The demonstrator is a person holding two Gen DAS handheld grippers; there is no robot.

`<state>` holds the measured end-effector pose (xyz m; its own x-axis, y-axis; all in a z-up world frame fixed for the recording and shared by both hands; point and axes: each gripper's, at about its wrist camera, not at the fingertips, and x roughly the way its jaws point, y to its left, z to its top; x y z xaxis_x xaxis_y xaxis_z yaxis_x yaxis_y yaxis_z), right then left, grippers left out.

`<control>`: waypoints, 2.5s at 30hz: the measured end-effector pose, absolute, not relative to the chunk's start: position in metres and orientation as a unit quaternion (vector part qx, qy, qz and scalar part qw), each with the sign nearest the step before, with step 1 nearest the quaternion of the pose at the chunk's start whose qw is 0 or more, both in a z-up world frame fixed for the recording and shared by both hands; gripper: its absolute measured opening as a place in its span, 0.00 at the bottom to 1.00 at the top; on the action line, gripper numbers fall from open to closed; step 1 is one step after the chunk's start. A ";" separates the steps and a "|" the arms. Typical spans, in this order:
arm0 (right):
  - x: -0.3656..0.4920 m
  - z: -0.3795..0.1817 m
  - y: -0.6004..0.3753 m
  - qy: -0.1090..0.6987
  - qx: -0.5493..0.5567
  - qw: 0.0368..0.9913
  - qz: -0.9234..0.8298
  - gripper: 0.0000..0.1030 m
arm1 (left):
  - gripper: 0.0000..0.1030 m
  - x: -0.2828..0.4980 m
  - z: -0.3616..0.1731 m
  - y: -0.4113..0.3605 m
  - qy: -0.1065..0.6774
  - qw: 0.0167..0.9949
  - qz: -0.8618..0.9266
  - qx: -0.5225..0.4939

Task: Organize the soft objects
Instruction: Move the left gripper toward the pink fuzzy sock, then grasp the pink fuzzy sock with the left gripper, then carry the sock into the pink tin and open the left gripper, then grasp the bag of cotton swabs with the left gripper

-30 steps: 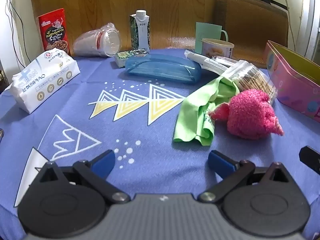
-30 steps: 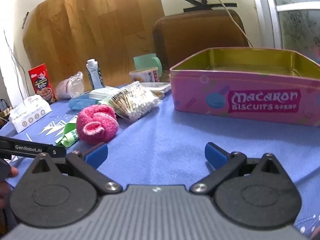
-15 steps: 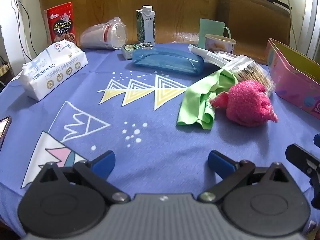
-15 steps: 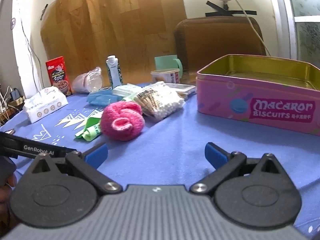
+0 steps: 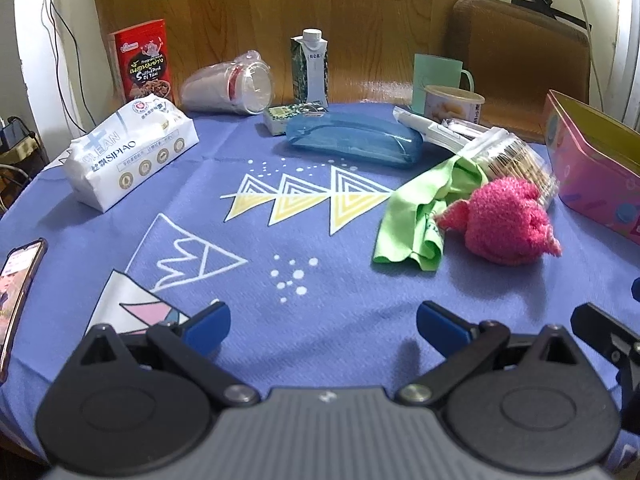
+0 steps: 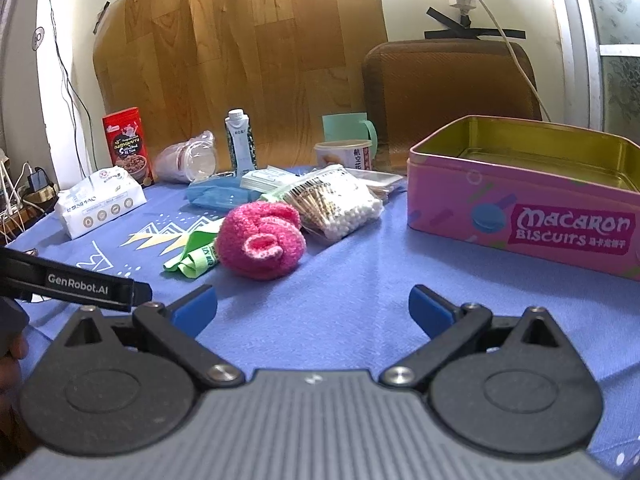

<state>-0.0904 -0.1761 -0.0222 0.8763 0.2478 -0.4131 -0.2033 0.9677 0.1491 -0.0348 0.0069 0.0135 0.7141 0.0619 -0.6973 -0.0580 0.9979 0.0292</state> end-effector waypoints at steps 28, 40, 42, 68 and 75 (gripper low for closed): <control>-0.031 -0.013 -0.167 0.266 0.005 0.947 0.183 0.85 | 0.50 0.023 0.040 -0.012 0.371 0.900 -0.208 -0.093; -0.050 0.002 -0.184 0.194 -0.018 0.965 0.174 0.51 | 0.38 0.017 0.070 -0.080 0.313 0.906 -0.283 -0.036; -0.057 0.011 -0.199 0.153 -0.027 0.979 0.135 0.51 | 0.38 0.020 0.081 -0.106 0.289 0.908 -0.302 -0.020; 0.007 -0.010 -0.223 0.225 0.024 0.950 0.214 0.67 | 0.52 0.042 0.046 0.019 0.319 0.911 -0.195 -0.175; 0.041 -0.021 -0.200 0.273 -0.012 0.940 0.204 0.55 | 0.52 0.035 0.035 0.015 0.346 0.891 -0.225 -0.190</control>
<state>0.0407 -0.1997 -0.0207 0.7674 0.3764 -0.5190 -0.3900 0.9166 0.0880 0.0347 0.0154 0.0355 0.6583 -0.5331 -0.5314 0.2697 0.8261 -0.4947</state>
